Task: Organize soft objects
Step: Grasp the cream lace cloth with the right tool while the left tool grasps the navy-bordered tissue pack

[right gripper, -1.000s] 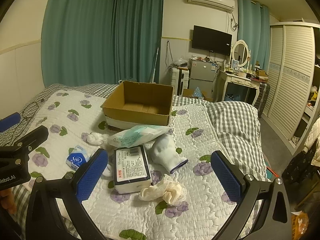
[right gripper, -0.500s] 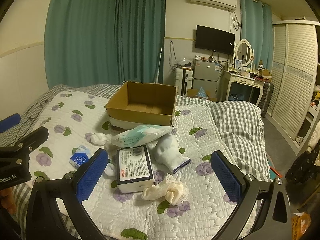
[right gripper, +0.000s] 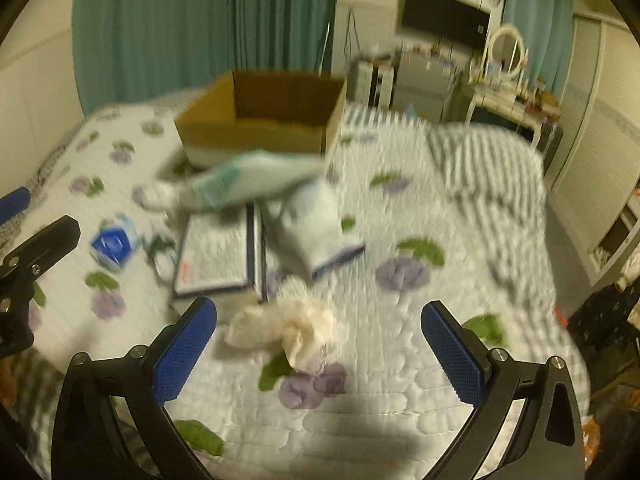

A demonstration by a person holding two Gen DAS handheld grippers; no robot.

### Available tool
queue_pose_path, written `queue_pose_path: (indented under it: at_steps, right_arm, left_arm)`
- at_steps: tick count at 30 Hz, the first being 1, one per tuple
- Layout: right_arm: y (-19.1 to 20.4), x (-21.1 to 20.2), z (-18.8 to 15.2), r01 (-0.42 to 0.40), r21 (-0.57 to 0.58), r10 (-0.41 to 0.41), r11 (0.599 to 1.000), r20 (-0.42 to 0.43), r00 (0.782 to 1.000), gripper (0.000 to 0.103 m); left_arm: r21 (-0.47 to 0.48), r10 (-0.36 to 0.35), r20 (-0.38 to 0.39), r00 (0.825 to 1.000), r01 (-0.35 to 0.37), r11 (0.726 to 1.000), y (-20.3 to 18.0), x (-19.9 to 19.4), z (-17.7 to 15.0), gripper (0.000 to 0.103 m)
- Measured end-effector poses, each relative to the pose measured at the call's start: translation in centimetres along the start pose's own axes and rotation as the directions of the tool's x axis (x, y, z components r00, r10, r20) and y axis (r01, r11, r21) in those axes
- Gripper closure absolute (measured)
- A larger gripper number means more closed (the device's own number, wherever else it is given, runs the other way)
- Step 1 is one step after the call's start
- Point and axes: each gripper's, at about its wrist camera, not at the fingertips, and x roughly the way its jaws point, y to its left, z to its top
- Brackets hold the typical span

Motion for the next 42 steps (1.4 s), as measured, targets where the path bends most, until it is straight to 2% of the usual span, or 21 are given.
queue_pose_path:
  at_steps: [4, 5, 6, 7, 9, 11, 14, 18, 21, 23, 25, 26, 27, 29, 34, 35, 36, 37, 38, 42]
  right_arm:
    - [-0.4, 2.6, -0.2, -0.034, 0.012, 0.035, 0.999, -0.074, 0.997, 0.01]
    - [-0.5, 3.2, -0.3, -0.038, 0.011, 0.038, 0.999, -0.087, 0.995, 0.017]
    - [-0.5, 3.7, -0.3, -0.043, 0.01, 0.044, 0.999, -0.105, 0.994, 0.03]
    - [-0.5, 4.3, -0.3, -0.053, 0.008, 0.053, 0.999, -0.126, 0.991, 0.036]
    - [-0.3, 5.0, -0.4, -0.068, 0.006, 0.068, 0.998, -0.159, 0.985, 0.061]
    - [-0.3, 4.9, -0.3, -0.081, 0.005, 0.081, 0.997, -0.15, 0.985, 0.08]
    - [-0.5, 3.1, 0.4, -0.083, -0.001, 0.083, 0.997, -0.078, 0.994, 0.09]
    - [-1.8, 0.8, 2.2, -0.049, -0.01, 0.049, 0.999, 0.007, 0.999, 0.092]
    - [-2.8, 0.5, 3.0, -0.024, -0.012, 0.024, 1.0, 0.018, 1.0, 0.092]
    - [-3.1, 0.8, 2.7, -0.042, -0.013, 0.043, 0.999, 0.003, 0.999, 0.092]
    - [-3.3, 1.3, 2.1, -0.101, -0.013, 0.101, 0.995, -0.014, 0.995, 0.092]
    - [-3.2, 1.6, 1.8, -0.142, -0.02, 0.141, 0.99, -0.034, 0.989, 0.084]
    - [-3.1, 1.9, 1.6, -0.166, -0.025, 0.165, 0.986, -0.05, 0.985, 0.056]
    - [-2.5, 2.8, 1.5, -0.155, -0.043, 0.151, 0.987, -0.076, 0.986, 0.023]
    - [-0.6, 6.0, 1.0, -0.207, -0.084, 0.188, 0.975, -0.191, 0.963, 0.026]
    - [-0.3, 6.7, 0.7, -0.215, -0.095, 0.19, 0.972, -0.222, 0.956, 0.038]
    - [-0.1, 7.1, 0.5, -0.225, -0.1, 0.196, 0.969, -0.238, 0.951, 0.072]
    - [0.0, 7.4, 0.3, -0.238, -0.103, 0.206, 0.966, -0.251, 0.946, 0.086]
    - [-0.1, 7.3, 0.3, -0.244, -0.101, 0.213, 0.965, -0.246, 0.945, 0.088]
    - [-2.1, 4.5, 1.1, -0.207, -0.059, 0.198, 0.977, -0.122, 0.973, 0.089]
  left_arm:
    - [0.005, -0.007, -0.046, 0.999, 0.008, 1.0, -0.3, 1.8, -0.5, 0.0]
    - [0.0, -0.011, -0.058, 0.998, 0.011, 1.0, -0.3, 2.2, -0.6, 0.0]
    - [-0.004, -0.015, -0.064, 0.998, 0.014, 1.0, -0.2, 2.5, -0.6, 0.0]
    - [-0.007, -0.019, -0.069, 0.997, 0.018, 1.0, -0.2, 2.7, -0.6, 0.0]
    - [-0.01, -0.026, -0.081, 0.996, 0.026, 1.0, -0.2, 3.0, -0.5, 0.0]
    - [-0.01, -0.037, -0.087, 0.995, 0.036, 0.999, -0.3, 3.2, -0.4, 0.0]
    - [-0.015, -0.058, -0.107, 0.993, 0.057, 0.998, -0.8, 3.7, 0.1, 0.0]
    - [-0.063, -0.108, -0.157, 0.982, 0.099, 0.993, -1.7, 5.3, 0.6, 0.0]
    - [-0.073, -0.136, -0.196, 0.971, 0.124, 0.99, -2.9, 6.7, 0.6, 0.0]
    - [-0.073, -0.145, -0.206, 0.968, 0.133, 0.988, -3.2, 7.1, 0.6, 0.0]
    - [-0.063, -0.137, -0.216, 0.967, 0.126, 0.99, -3.2, 7.3, 0.6, 0.0]
    - [-0.059, -0.133, -0.218, 0.967, 0.123, 0.991, -3.0, 7.3, 0.5, 0.0]
    - [-0.056, -0.13, -0.221, 0.967, 0.121, 0.991, -2.7, 7.2, 0.4, 0.0]
    - [-0.049, -0.116, -0.23, 0.966, 0.107, 0.993, -2.2, 7.2, 0.3, 0.0]
    - [-0.047, -0.085, -0.235, 0.968, 0.076, 0.996, -1.0, 7.1, 0.2, 0.0]
    - [-0.046, -0.081, -0.233, 0.969, 0.072, 0.996, -0.9, 7.1, 0.3, 0.0]
    - [-0.046, -0.08, -0.233, 0.969, 0.071, 0.996, -1.1, 7.1, 0.4, 0.0]
    - [-0.046, -0.085, -0.233, 0.969, 0.076, 0.996, -1.3, 7.0, 0.5, 0.0]
    - [-0.046, -0.09, -0.235, 0.968, 0.082, 0.996, -1.5, 7.0, 0.6, 0.0]
    - [-0.044, -0.117, -0.259, 0.959, 0.109, 0.993, -3.5, 7.5, 0.9, 0.0]
